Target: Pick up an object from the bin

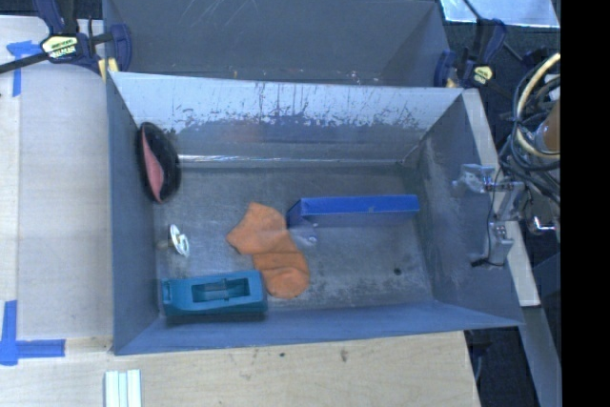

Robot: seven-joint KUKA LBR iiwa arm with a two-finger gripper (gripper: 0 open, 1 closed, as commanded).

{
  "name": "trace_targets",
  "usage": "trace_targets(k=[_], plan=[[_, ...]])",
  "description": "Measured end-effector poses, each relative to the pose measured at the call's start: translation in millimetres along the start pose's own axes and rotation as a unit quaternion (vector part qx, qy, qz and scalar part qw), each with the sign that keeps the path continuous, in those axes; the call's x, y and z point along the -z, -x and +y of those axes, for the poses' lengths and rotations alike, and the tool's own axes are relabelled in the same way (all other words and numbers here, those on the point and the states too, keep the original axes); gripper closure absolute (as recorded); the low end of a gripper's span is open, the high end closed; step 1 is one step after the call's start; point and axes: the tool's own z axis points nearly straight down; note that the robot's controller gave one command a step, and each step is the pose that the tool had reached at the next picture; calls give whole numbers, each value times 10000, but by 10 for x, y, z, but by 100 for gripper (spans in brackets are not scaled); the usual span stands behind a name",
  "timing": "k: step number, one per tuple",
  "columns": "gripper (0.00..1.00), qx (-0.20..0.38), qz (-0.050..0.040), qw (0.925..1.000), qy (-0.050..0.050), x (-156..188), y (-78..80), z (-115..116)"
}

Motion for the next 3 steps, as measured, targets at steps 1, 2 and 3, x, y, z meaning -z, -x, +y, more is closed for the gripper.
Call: trace_targets(k=[1,2,3], plan=[[0,21,-43,10000,-10,47,17,9],[0,-10,-67,10000,-14,-733,321,360],[0,768,-91,9970,-30,-1388,686,570]])
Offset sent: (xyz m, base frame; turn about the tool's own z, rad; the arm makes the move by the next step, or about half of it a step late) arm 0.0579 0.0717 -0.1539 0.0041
